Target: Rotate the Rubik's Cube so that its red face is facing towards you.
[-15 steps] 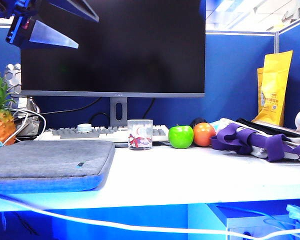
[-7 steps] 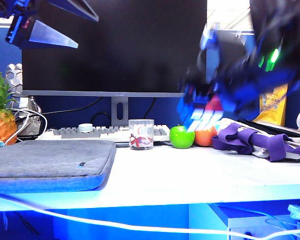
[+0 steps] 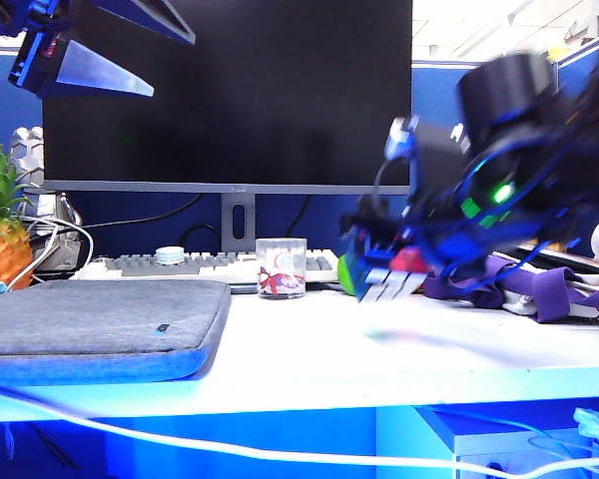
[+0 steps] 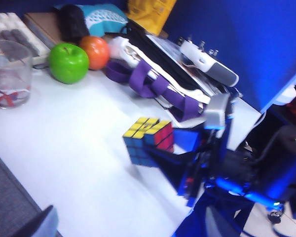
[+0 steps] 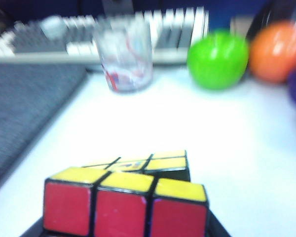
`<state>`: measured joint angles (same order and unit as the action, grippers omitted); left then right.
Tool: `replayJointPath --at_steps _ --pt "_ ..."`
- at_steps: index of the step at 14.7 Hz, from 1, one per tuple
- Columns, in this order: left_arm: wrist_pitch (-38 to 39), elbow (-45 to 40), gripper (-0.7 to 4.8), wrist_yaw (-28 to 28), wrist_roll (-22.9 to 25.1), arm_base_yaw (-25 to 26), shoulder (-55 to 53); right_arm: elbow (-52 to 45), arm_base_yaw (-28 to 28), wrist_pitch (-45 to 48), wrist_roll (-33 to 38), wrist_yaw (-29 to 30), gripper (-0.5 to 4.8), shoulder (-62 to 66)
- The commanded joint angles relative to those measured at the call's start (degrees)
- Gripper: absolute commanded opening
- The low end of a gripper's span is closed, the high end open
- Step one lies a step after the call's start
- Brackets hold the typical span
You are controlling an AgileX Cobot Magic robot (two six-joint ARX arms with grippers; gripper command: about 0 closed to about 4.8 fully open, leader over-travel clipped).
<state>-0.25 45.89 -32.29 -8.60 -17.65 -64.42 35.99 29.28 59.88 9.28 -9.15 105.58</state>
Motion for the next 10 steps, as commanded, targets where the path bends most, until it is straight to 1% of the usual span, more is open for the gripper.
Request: replayJointPath --at_steps 1,2,7,8,9,10 --pt "-0.7 0.1 3.96 0.1 0.4 -0.1 0.3 2.6 0.1 1.5 1.8 0.2 1.11 3.5" --pt "-0.6 0.1 3.96 0.1 0.4 -0.1 0.3 3.0 0.1 1.3 2.8 0.2 1.11 4.4" --pt "-0.3 0.1 3.96 0.1 0.4 -0.1 0.2 3.0 0.1 -4.3 3.0 0.3 1.17 4.6" --pt "-0.3 -0.1 3.96 0.1 0.4 -0.1 0.2 2.9 0.1 -5.4 3.9 0.3 1.60 4.6" --pt "-0.3 -0.6 3.96 0.2 0.4 -0.1 0.2 2.8 0.1 -6.4 5.4 0.3 2.20 4.6" --pt "-0.3 -1.2 3.96 0.2 0.4 -0.1 0.2 2.8 0.1 -7.4 6.2 0.3 2.35 4.6"
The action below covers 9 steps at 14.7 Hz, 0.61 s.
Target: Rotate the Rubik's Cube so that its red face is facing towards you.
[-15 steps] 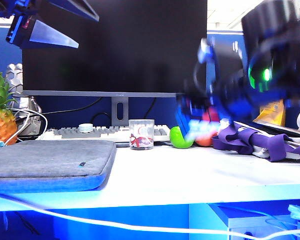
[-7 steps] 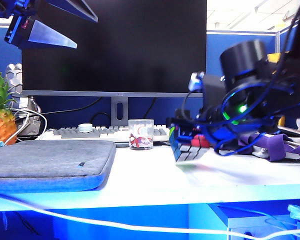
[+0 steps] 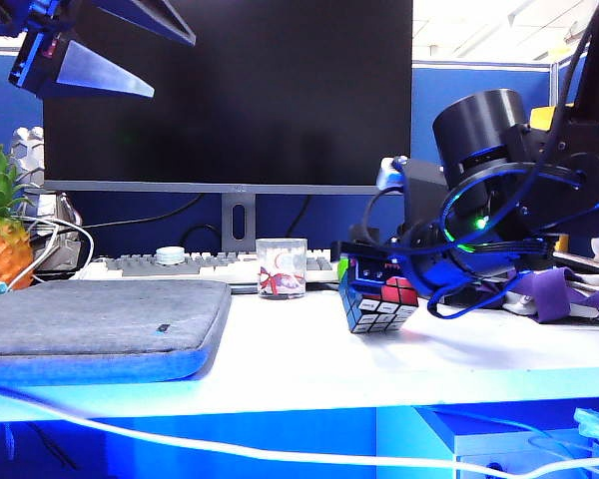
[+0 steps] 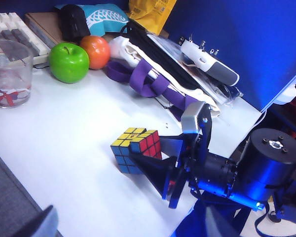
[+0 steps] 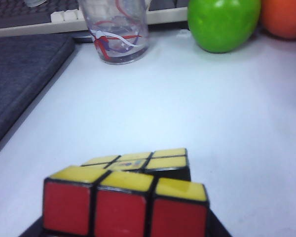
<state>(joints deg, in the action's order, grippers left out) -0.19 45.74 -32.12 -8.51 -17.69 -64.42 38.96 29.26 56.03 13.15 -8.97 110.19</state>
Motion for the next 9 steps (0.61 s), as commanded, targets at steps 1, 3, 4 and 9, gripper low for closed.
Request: replayJointPath --at_steps 1,3,4,9 --pt "-0.4 -1.8 3.96 0.0 0.3 0.0 0.2 -0.2 0.1 -3.7 2.3 0.1 2.35 0.0" --pt "-0.3 -2.3 3.96 0.0 0.3 0.0 0.2 -0.2 0.1 -2.8 2.5 1.2 3.46 0.0" --pt "-0.6 -2.3 3.96 -0.1 0.2 0.0 0.2 -0.2 0.1 -3.2 2.6 1.9 4.20 0.0" --pt "-0.8 -2.3 3.96 -0.3 -0.1 0.0 0.2 -0.2 0.1 -2.2 1.8 3.1 4.79 0.0"
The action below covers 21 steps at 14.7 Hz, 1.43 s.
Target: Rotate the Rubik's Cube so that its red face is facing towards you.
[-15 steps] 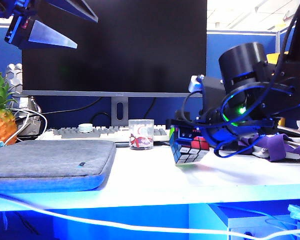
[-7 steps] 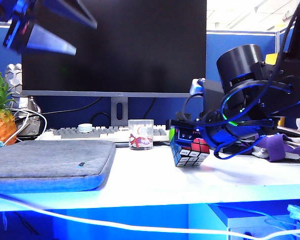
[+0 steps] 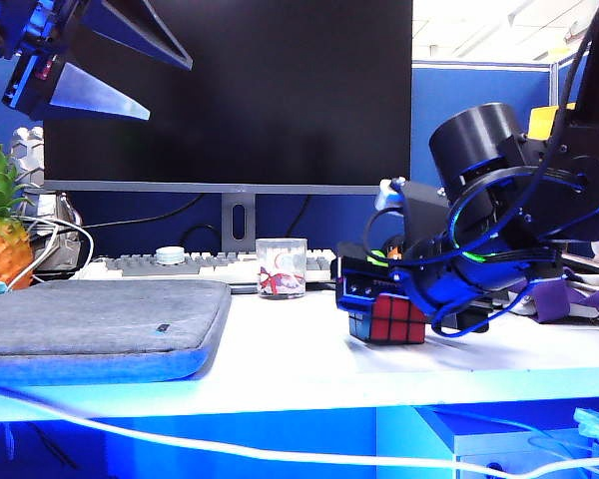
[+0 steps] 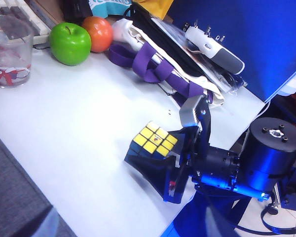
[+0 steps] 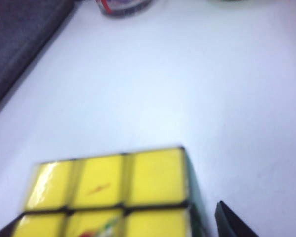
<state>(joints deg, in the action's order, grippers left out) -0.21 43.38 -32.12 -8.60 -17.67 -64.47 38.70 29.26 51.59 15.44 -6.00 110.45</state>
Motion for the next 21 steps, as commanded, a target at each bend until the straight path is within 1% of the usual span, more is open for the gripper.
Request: replayJointPath --at_steps 1,2,3,5,6,7,9,10,11,12,14,16,21 --pt "-0.7 0.0 3.96 -0.3 -0.1 0.0 0.2 0.2 0.1 3.5 -0.5 0.1 4.79 -0.5" --pt "-0.8 0.0 3.96 -0.3 -0.3 0.0 0.2 0.2 0.1 4.3 -0.6 -0.1 4.79 -0.7" --pt "-0.8 0.0 3.96 -0.3 -0.5 0.0 0.3 1.5 0.0 4.6 -2.1 -0.5 4.79 -1.4" --pt "-0.8 0.0 3.96 -1.4 -1.1 0.0 0.3 4.9 0.0 1.5 -5.3 -0.3 4.79 -2.4" --pt "-0.8 0.0 3.96 -1.6 -1.4 0.0 0.3 6.4 0.0 -0.6 -6.2 -0.3 4.79 -3.0" --pt "-0.8 0.0 3.96 -1.9 -1.4 0.0 0.3 8.7 0.0 -5.2 -7.7 -0.4 4.79 -4.2" --pt "-0.8 0.0 3.96 -2.8 -2.0 0.0 0.4 10.0 0.0 -10.2 -10.0 -0.3 4.79 -6.8" --pt "-0.8 0.0 3.96 -2.6 -1.9 0.0 0.8 9.9 0.0 -14.1 -12.4 -1.5 0.34 -8.9" --pt "-0.8 0.0 3.96 -2.4 -1.9 0.0 1.5 9.8 0.0 -15.5 -13.2 -2.1 0.02 -9.9" --pt "-0.9 0.0 3.95 -2.4 -1.9 0.0 3.0 9.8 0.0 -19.1 -12.4 -1.9 -0.01 -10.8" --pt "-1.2 0.0 3.95 -2.4 -1.9 0.0 4.5 9.8 0.1 -22.7 -12.2 -1.7 -0.01 -10.8" --pt "-1.2 0.0 3.95 -2.3 -1.9 0.0 5.0 9.8 0.4 -23.3 -11.5 -0.1 -0.01 -10.8" --pt "-1.2 0.0 3.95 -1.3 -1.9 0.0 5.0 8.1 2.6 -25.7 -10.5 -0.3 -0.01 -10.8"
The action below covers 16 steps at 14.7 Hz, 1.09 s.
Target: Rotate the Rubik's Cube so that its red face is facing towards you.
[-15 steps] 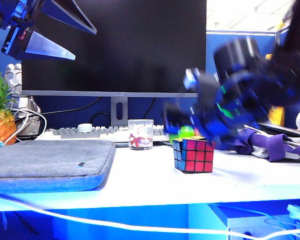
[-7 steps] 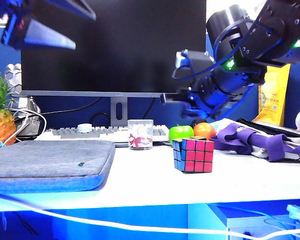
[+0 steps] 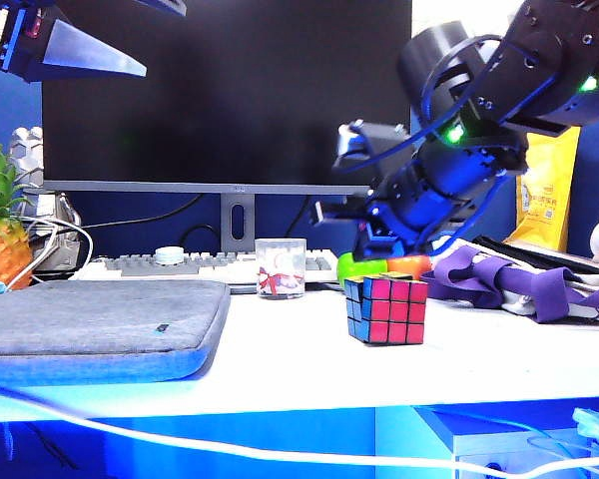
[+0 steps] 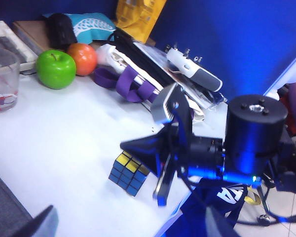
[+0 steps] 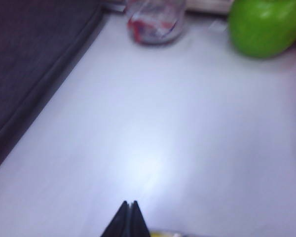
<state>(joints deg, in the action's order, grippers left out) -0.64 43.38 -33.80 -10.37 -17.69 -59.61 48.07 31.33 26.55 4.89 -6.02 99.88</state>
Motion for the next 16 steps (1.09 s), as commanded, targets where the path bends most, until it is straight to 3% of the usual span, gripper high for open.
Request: replayJointPath --at_steps 1,16 --pt "-0.7 0.0 3.95 0.4 -0.2 0.0 0.1 -2.4 0.5 -0.7 0.3 -0.3 -0.01 -0.2" --pt "0.6 -0.2 3.95 0.6 0.9 0.0 0.1 -5.6 0.2 12.2 7.0 1.9 -0.01 8.0"
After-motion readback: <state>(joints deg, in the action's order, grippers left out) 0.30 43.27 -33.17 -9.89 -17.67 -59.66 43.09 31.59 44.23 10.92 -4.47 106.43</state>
